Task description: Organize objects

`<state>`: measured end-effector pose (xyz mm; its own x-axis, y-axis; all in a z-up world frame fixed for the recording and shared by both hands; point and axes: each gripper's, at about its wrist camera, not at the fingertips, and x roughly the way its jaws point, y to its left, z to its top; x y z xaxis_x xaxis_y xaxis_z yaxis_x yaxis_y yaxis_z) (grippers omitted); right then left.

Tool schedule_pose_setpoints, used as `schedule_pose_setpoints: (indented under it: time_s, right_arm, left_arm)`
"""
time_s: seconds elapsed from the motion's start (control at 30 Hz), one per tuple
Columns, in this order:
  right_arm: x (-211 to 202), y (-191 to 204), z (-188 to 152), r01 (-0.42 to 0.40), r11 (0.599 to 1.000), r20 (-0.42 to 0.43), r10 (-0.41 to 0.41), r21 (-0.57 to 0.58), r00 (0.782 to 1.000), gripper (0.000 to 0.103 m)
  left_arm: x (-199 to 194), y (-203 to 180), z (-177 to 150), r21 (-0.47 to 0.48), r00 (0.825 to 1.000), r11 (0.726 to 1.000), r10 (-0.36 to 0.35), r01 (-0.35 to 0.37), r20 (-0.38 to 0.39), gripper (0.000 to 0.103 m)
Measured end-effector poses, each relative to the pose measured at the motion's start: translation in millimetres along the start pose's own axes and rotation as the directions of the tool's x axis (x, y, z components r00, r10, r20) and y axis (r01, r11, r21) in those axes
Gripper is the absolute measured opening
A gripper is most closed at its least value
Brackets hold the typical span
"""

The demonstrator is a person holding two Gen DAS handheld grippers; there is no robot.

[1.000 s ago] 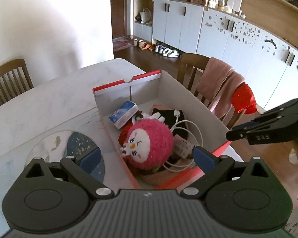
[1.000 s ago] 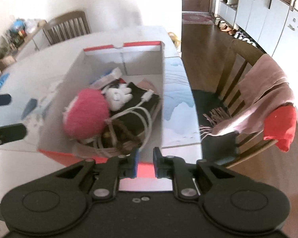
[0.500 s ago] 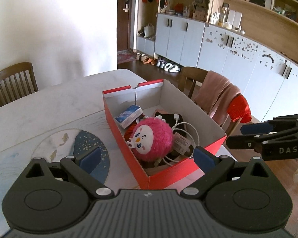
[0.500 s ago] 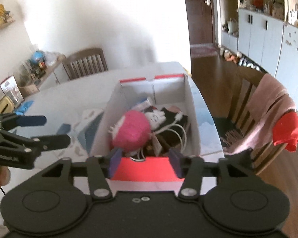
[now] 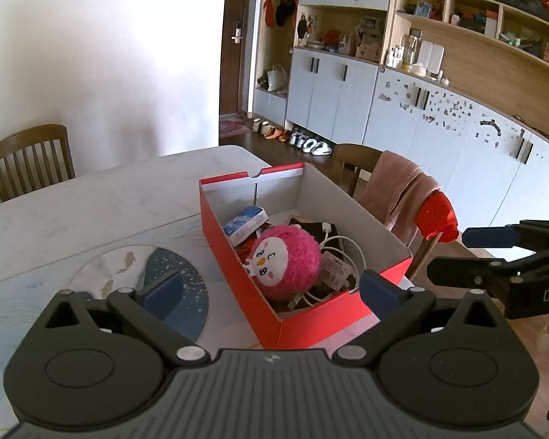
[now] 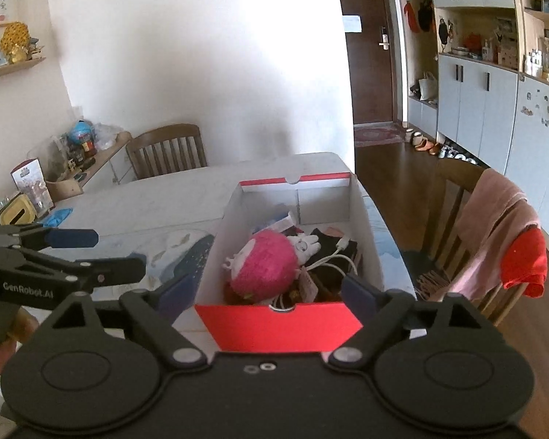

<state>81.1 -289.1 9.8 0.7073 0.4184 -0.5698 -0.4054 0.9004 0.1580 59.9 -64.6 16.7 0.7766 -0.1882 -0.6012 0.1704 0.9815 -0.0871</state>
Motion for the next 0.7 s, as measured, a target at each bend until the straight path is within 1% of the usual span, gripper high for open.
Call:
schedule_pose_setpoints:
  time_s: [0.1,0.2,0.37,0.7]
  right_arm:
    - [-3,2,-4,-0.001,1.0,0.007,0.001,0.016,1.0,0.09]
    - [-5,5,-6,0.015,1.0,0.014,-0.015,0.016,1.0,0.09]
    - [-6,7,-10,0.035,0.999,0.021,-0.035,0.027,0.999,0.09]
    - [-6,15,-12,0.038,0.999,0.025,-0.038,0.011,0.999,0.09]
  left_arm:
    - [-2,2,-4,-0.003,1.0,1.0,0.0,0.0,0.0,0.103]
    - [-6,0,-7,0.021,0.999,0.999,0.031,-0.031,0.021,0.103]
    - [-8,3,-10,0.006,1.0,1.0,0.011,-0.012,0.014,0.103]
    - [-10,4,-16,0.008,1.0,1.0,0.025,-0.026,0.016,0.103]
